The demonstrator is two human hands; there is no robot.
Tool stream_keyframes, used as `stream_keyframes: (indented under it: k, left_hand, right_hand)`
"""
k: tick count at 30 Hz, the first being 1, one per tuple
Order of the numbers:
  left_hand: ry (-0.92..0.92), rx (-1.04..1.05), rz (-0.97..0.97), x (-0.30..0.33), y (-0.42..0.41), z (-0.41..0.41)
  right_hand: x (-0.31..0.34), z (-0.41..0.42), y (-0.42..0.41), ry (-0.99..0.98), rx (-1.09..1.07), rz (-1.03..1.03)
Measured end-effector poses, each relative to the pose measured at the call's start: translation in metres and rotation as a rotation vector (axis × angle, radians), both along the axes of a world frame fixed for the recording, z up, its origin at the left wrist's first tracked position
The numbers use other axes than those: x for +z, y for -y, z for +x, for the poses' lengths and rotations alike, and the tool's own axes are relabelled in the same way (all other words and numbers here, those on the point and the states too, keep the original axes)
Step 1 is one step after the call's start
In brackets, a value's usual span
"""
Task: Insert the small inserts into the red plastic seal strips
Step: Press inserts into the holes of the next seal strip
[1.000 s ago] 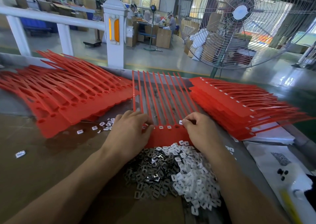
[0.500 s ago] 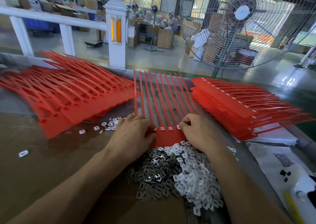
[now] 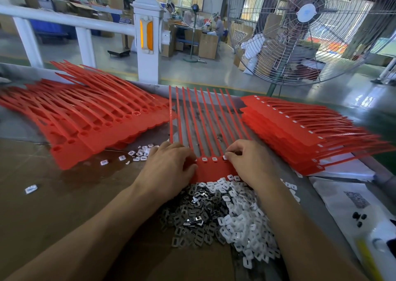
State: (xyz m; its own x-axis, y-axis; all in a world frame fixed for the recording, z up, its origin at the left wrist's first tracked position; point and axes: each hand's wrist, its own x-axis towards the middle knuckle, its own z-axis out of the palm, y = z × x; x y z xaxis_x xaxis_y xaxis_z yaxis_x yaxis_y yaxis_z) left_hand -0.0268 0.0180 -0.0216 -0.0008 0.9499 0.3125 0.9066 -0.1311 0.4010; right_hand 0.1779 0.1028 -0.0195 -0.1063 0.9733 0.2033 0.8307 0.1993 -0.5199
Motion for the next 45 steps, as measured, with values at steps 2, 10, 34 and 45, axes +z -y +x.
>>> stream_keyframes:
  k: [2,10,34,45]
  left_hand:
    - [0.001,-0.001,-0.007,0.000,0.000,0.000]
    - [-0.014,-0.010,-0.025,0.001,0.000,0.000]
    - [-0.019,-0.025,-0.059,0.002,0.002,-0.001]
    - [-0.024,-0.030,-0.064,0.001,0.002,-0.002]
  right_hand:
    - [0.000,0.001,0.001,-0.015,0.022,-0.002]
    - [0.001,-0.002,0.003,0.000,0.020,0.009]
    - [0.018,-0.010,0.036,0.530,0.215,0.095]
    - [0.026,-0.008,0.028,0.554,0.245,0.041]
